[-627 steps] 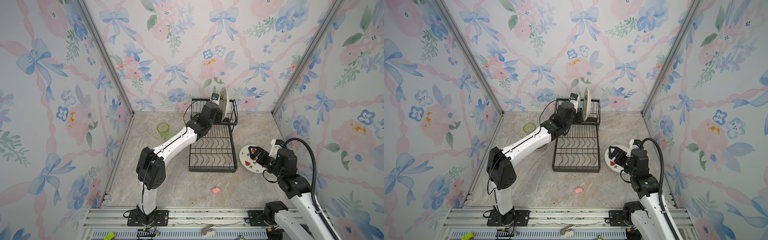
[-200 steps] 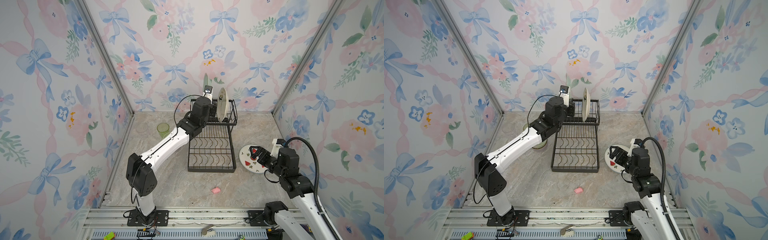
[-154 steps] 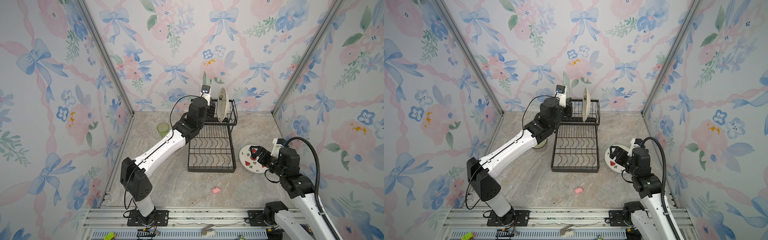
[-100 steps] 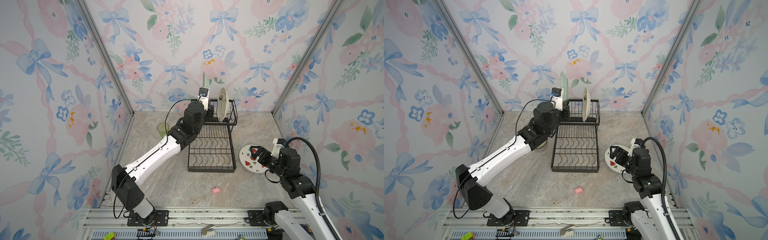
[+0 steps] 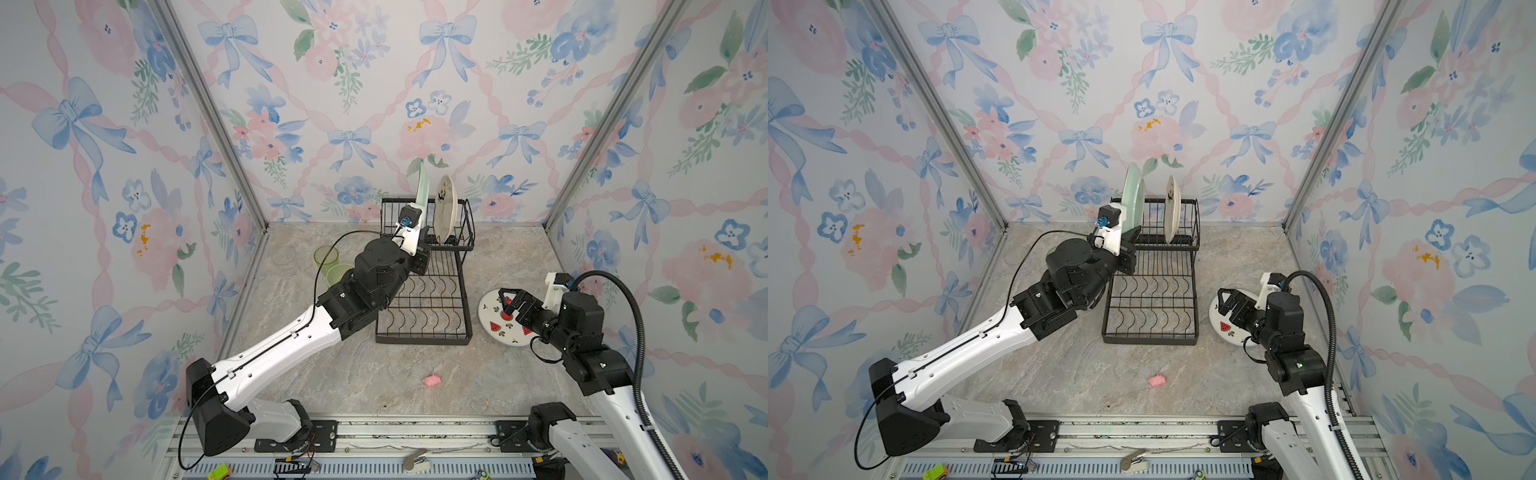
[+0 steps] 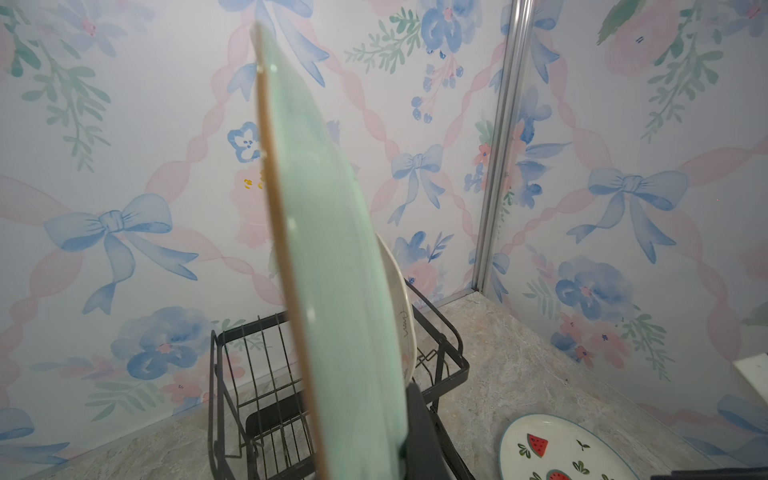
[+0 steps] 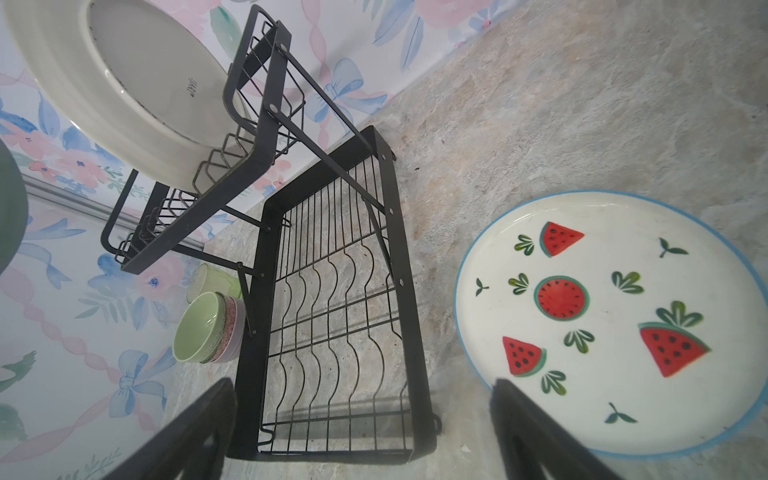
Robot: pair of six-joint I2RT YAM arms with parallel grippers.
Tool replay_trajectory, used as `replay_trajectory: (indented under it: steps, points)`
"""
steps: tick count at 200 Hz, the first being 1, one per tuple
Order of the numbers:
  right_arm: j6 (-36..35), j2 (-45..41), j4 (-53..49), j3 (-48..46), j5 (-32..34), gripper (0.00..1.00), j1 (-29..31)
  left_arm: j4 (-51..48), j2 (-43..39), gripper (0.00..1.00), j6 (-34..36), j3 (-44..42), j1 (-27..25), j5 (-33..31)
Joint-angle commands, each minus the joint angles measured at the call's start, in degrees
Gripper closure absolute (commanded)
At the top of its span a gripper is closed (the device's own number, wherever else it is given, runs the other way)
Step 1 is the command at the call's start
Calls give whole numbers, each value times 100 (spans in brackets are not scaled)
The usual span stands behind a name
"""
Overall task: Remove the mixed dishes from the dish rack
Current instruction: 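Pull the pale green plate toward the robot with the left gripper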
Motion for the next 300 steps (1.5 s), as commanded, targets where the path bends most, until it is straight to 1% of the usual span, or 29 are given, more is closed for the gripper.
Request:
replay_trajectory:
  steps: [1, 15, 29, 51, 99, 128, 170, 194, 213, 236, 278, 300]
  points:
    - [-26, -39, 55, 194, -110, 3, 74, 831, -448, 100, 290, -193, -87, -52]
    - [-37, -42, 42, 202, -127, 3, 104, 816, -604, 100, 346, -415, -148, 15]
    - [-46, -49, 4, 230, -128, 3, 119, 768, -668, 100, 543, -617, -276, 72]
    - [-62, -49, -87, 296, -112, 3, 140, 582, -762, 100, 745, -851, -459, 5]
    - [-44, 65, -130, 392, -98, 3, 170, 516, -1069, 100, 796, -1313, -663, 102]
    - [6, 206, -101, 490, -197, 3, 227, 510, -1348, 100, 852, -1546, -688, 323]
    - [166, 371, -144, 715, -301, 3, 280, 413, -1640, 100, 840, -1901, -724, 349]
    - [222, 501, -107, 774, -375, 3, 350, 343, -1680, 100, 835, -2046, -782, 417]
    - [231, 540, -85, 794, -363, 3, 420, 274, -1682, 100, 815, -2122, -835, 271]
    - [267, 548, -40, 768, -315, 3, 454, 290, -1700, 100, 703, -2221, -858, 279]
    - [388, 592, 61, 765, -416, 3, 585, 296, -1622, 100, 633, -2345, -896, 631]
    - [448, 575, 37, 799, -386, 3, 709, 304, -1555, 100, 745, -2421, -988, 569]
